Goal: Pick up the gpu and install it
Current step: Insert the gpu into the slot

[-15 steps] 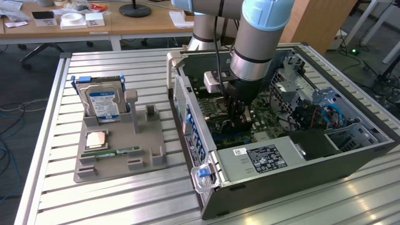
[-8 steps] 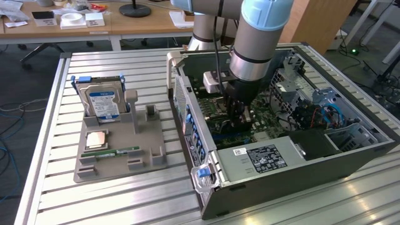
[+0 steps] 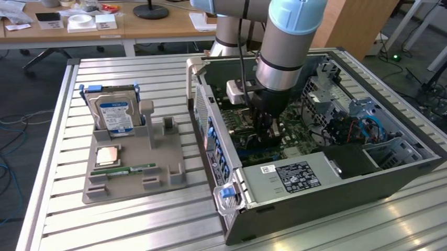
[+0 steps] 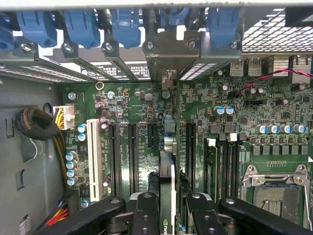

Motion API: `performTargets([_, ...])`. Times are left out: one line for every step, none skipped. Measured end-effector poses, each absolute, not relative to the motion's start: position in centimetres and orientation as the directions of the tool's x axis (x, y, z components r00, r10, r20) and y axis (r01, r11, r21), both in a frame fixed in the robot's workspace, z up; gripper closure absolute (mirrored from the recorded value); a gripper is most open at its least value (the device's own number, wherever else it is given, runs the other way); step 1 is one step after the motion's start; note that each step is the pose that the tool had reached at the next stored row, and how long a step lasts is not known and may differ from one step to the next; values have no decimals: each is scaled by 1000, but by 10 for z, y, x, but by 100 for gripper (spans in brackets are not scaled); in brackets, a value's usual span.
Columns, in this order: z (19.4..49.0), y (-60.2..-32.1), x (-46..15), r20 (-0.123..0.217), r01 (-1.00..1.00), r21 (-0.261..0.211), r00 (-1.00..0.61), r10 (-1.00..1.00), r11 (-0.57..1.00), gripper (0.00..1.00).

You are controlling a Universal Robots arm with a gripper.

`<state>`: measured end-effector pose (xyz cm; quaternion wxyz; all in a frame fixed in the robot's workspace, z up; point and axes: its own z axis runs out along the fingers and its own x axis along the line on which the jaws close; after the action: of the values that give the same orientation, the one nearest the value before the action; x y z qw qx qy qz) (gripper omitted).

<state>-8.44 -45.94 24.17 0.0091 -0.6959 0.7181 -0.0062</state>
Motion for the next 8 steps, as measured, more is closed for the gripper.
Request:
performTargets([242,-459,-84,-5,-999,-22,-31,-999,31,74])
performTargets([242,-459,-84,-4,-999,-21,-31,-999,31,74])
performTargets([241,-459,-84,-4,-999,-21,-31,-1000,31,74])
performTargets([241,-459,-84,-4,-999,-22,-31,-999,31,74])
performTargets([241,-459,-84,-5,-999,-22,-31,-999,31,74])
performTargets([240,-459,-85,-5,-999,-22,-31,-999,31,74])
performTargets([240,-459,-85,-5,-999,-22,-31,-999,31,74])
performTargets([239,-459,-85,-5,-999,-22,-31,-999,31,74])
